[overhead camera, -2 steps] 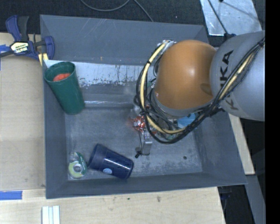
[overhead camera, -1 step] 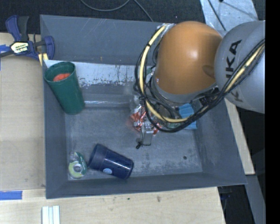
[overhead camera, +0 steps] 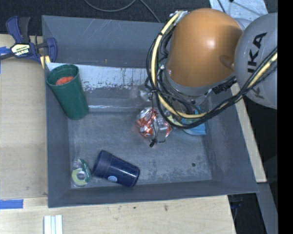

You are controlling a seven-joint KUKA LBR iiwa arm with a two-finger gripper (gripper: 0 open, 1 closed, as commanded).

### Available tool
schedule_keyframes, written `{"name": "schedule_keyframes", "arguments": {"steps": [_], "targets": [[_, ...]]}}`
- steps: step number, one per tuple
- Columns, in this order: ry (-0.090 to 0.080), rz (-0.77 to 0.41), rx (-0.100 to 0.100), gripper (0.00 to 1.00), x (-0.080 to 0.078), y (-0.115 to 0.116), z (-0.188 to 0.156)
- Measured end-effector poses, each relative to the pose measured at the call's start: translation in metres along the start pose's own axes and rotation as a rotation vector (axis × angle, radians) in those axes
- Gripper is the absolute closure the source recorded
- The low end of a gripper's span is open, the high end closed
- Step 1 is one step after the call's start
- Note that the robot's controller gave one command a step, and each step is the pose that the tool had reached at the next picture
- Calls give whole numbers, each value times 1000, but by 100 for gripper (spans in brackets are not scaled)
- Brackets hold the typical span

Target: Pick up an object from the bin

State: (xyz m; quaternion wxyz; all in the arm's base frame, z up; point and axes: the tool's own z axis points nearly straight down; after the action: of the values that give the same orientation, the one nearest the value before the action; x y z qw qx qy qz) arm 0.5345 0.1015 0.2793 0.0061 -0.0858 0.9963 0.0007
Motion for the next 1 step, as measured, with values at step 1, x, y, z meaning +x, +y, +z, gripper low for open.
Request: {"name": "schedule_keyframes", "arguments": {"steps": [1], "targets": [[22,-241,-4,0,2,-18,-17]]}}
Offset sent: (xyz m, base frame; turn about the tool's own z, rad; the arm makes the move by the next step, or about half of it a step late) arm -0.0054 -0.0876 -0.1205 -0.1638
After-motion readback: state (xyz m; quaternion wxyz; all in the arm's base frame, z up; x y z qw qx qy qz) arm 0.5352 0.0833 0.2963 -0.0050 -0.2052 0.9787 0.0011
